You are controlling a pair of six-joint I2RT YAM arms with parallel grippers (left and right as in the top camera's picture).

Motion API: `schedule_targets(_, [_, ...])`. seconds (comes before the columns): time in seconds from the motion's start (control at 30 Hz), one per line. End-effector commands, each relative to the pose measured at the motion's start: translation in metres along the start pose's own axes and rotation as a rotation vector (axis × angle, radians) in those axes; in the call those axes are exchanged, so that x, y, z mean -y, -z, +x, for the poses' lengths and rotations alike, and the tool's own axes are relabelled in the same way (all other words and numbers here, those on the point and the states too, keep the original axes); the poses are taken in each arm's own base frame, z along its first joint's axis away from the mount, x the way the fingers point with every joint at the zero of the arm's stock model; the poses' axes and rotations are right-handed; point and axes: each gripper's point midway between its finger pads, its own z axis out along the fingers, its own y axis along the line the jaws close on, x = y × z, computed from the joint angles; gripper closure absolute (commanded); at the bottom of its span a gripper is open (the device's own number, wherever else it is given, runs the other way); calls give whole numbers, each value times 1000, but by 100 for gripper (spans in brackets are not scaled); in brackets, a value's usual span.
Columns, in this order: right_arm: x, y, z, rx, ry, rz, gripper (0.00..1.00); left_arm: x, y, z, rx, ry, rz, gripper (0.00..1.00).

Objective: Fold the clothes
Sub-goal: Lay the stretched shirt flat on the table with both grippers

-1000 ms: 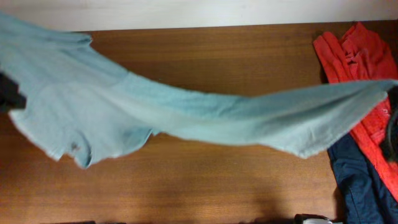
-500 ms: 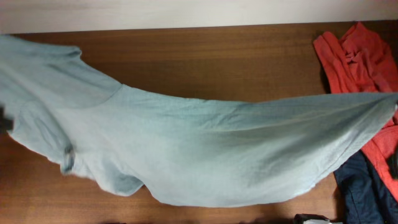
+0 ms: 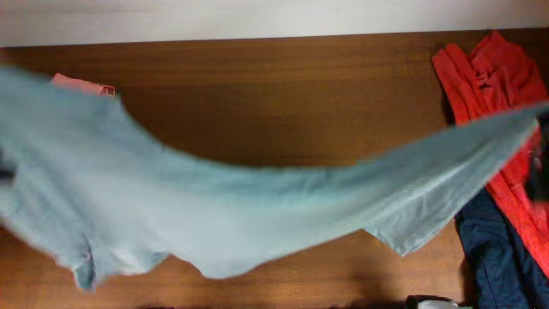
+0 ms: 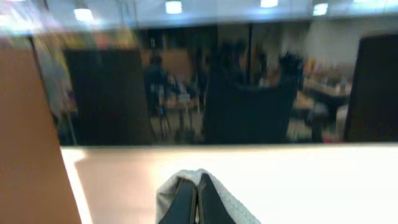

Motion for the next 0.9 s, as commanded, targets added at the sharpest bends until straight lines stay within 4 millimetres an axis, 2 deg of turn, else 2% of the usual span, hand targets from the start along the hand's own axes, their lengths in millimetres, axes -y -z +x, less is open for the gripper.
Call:
schedule_targets(0.0, [12, -66, 9, -153, -17, 28, 96, 2, -70, 49, -157, -27, -13, 99])
schedule_targets(0.03, [13, -74, 10, -171, -19, 28, 96, 3, -83, 59, -185, -29, -12, 99])
schedule_targets(0.07, [15, -97, 16, -221, -23, 29, 96, 5, -104, 75, -230, -31, -10, 99])
schedule_targets(0.2, [22, -163, 36, -366, -36, 28, 96, 10, -163, 129, -356, -39, -4, 99])
schedule_targets(0.23, [23, -173, 40, -386, -38, 27, 96, 11, -174, 140, -379, -41, -2, 99])
schedule_targets(0.33, [26, -224, 60, -480, -48, 18, 96, 18, -213, 183, -457, -42, 15, 99])
schedule_targets(0.4, [29, -248, 71, -521, -52, 17, 96, 24, -231, 204, -490, -38, 40, 99])
schedule_targets(0.5, [29, -283, 86, -566, -61, 1, 96, 35, -266, 247, -546, -28, 89, 99])
schedule_targets(0.53, [30, -300, 94, -585, -65, -2, 96, 39, -280, 269, -573, -25, 101, 99])
schedule_targets(0.7, [35, -349, 117, -624, -68, -2, 96, 48, -319, 335, -645, -28, 113, 99])
schedule_targets(0.87, [40, -389, 133, -624, -68, -2, 96, 61, -351, 385, -658, -31, 128, 99])
